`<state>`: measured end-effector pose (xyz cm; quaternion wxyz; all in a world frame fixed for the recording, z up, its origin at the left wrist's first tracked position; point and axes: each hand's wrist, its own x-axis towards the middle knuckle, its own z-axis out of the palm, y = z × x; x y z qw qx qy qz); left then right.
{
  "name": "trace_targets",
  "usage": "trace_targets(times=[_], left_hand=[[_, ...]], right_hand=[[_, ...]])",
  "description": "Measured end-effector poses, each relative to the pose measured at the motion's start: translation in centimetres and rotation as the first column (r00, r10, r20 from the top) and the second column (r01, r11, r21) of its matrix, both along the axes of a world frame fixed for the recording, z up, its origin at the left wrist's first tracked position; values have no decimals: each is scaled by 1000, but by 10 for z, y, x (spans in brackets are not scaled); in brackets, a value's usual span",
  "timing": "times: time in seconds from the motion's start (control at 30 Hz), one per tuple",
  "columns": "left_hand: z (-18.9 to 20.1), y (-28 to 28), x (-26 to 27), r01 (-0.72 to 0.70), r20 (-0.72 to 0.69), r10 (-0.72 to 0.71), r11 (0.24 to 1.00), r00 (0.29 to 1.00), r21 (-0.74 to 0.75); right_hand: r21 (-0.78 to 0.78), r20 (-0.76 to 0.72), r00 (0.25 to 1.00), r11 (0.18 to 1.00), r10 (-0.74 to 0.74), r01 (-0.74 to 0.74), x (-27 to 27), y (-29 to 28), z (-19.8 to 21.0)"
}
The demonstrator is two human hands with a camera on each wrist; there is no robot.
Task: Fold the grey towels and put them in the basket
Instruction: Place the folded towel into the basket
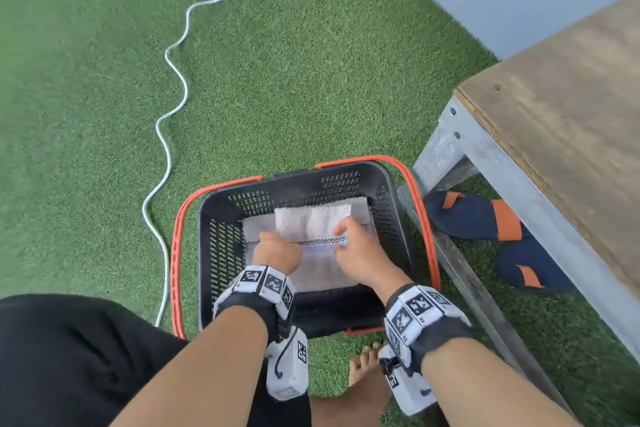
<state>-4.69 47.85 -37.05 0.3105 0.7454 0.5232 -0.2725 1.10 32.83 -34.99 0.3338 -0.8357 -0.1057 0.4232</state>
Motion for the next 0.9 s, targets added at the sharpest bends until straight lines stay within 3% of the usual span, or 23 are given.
trace_targets(times=[0.17, 0.27, 0.57, 0.73, 0.9], left_hand=[[-2, 29, -11, -76, -18, 79, 987, 997, 145], [-6, 39, -19, -119, 14, 118, 986, 993, 120], [-22, 39, -29, 25, -76, -23, 1000, 997, 18], [-15, 33, -21, 5, -101, -1, 999, 995, 44], [11, 18, -6, -4, 34, 3, 1000, 999, 21]], right_hand=[[55, -109, 989, 994, 96, -90, -11, 47, -15], [45, -135, 978, 987, 156, -152, -12, 66, -18], [-38, -259, 945, 975, 200, -217, -9, 60, -22], [-7, -210, 964, 986, 160, -165, -7, 50, -13], [13, -78, 991, 994, 109, -109, -4, 37, 11]])
